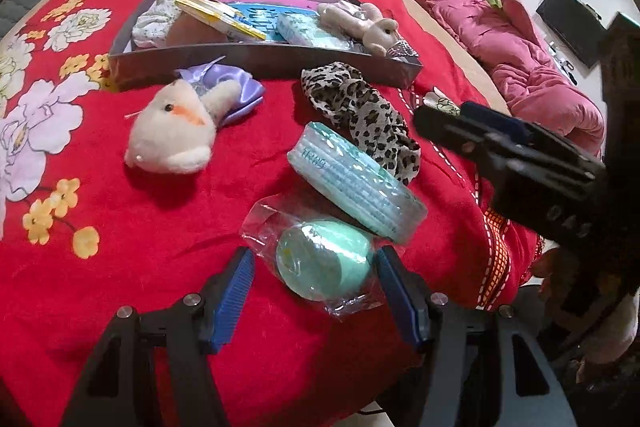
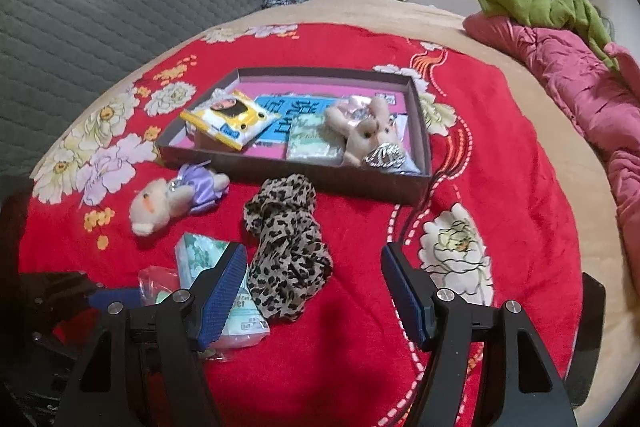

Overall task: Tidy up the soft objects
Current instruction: 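Lower both tools toward the green sponge bag and leopard-print scrunchie, then grasp the green sponge bag with the left tool while the right tool grasps the leopard-print scrunchie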

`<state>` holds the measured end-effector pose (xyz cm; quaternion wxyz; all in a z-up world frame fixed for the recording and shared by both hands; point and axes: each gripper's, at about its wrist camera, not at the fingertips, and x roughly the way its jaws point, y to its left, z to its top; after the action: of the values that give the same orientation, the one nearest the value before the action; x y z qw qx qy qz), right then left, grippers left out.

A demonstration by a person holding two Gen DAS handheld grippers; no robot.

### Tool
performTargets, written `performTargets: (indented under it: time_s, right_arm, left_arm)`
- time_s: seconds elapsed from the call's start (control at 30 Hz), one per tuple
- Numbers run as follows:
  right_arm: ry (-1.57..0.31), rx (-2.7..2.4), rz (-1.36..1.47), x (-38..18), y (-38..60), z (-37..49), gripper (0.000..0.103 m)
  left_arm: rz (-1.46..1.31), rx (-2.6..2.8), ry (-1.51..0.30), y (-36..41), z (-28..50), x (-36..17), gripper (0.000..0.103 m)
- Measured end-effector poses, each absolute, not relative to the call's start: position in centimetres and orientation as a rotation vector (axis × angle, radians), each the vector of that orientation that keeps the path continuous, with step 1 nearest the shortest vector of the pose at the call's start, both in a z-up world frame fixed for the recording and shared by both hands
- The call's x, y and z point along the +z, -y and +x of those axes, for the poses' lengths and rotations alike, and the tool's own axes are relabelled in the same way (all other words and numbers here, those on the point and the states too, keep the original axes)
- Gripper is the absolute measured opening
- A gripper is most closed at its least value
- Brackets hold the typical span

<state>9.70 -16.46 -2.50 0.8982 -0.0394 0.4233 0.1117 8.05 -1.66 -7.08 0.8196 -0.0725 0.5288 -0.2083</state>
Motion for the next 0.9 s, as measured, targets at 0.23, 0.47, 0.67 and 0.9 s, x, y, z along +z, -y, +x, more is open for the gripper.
performTargets:
  time_s: [0.23, 0.47, 0.67, 0.9]
  right_arm:
    - [-0.917, 0.236, -0.069, -4.4, 16.1, 11.0, 0.071]
    - [-0.933, 0.236, -0.054, -5.4, 16.2, 12.1, 0.071]
    - [-0.936, 0.243, -0.065, -6.0, 15.8, 12.8, 0.071]
    - [-0.913, 0.258, -0.071, -6.3, 15.6, 13.2, 0.070]
  left_arm:
    - [-0.175, -0.473, -1.129, 1.9, 8.8, -7.5, 0.063]
    - [-0.195, -0.500, -1.126, 2.3, 9.4, -7.7, 0.058]
    - [-0.213, -0.520, -1.126, 2.8, 9.9, -7.8, 0.056]
    - [-0.228, -0.538, -1.120, 3.0, 10.2, -7.9, 0.053]
